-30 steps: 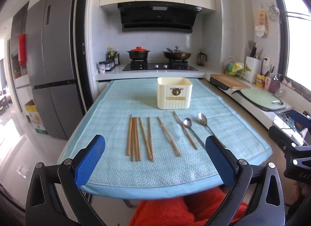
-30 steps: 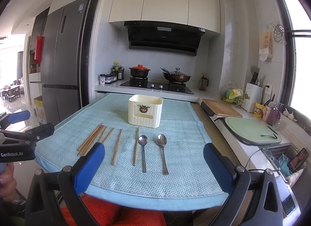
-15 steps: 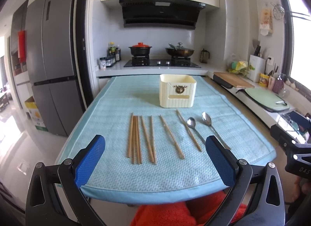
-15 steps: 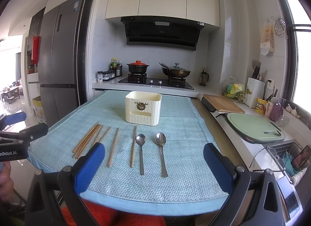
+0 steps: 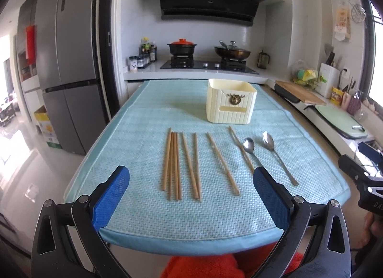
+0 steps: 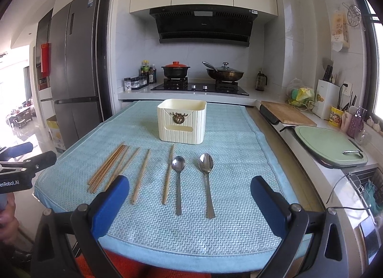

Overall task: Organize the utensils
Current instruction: 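Lower the right tool toward the large steel spoon while the left tool approaches the chopsticks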

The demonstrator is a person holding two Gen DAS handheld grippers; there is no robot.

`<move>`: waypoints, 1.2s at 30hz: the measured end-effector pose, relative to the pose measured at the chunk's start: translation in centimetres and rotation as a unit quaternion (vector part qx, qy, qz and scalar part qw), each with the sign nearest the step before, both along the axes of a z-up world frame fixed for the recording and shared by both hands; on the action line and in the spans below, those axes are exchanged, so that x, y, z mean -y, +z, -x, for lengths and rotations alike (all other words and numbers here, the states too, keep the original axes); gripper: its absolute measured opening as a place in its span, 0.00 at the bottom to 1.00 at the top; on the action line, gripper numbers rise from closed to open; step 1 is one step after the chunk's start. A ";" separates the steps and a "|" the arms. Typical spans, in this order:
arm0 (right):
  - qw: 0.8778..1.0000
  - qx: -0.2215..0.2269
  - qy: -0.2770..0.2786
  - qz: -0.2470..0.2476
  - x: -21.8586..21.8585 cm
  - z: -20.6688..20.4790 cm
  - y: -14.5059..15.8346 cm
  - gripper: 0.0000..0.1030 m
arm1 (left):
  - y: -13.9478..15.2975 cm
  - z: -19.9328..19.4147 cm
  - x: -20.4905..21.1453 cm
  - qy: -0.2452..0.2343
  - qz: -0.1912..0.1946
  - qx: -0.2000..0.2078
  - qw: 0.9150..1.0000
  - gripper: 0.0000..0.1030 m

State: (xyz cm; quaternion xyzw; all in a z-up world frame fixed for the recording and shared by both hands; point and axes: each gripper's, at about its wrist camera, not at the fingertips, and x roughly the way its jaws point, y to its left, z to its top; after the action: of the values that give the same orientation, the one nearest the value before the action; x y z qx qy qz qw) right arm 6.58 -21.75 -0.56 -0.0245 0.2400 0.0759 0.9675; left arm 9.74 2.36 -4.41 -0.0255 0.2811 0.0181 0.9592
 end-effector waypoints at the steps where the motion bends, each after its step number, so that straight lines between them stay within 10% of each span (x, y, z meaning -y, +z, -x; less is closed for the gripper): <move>1: 1.000 -0.002 0.001 -0.004 0.1 -0.3 -0.1 1.00 | -0.2 -0.3 -0.2 0.002 0.002 -0.004 1.000 1.00; 23: 0.993 -0.095 -0.049 -0.043 4.0 -7.6 -5.6 1.00 | -8.9 -14.4 -10.1 0.085 0.020 -0.131 0.988 1.00; 36: 0.990 -0.138 -0.035 -0.023 4.2 -12.2 -8.7 1.00 | -11.4 -14.8 -11.8 0.089 0.029 -0.173 0.980 1.00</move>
State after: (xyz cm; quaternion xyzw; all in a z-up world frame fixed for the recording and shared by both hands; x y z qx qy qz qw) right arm 18.79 -25.98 -9.28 0.0165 0.3698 0.0504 0.9276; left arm 24.57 14.21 -15.83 -0.0747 0.4394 0.0998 0.8896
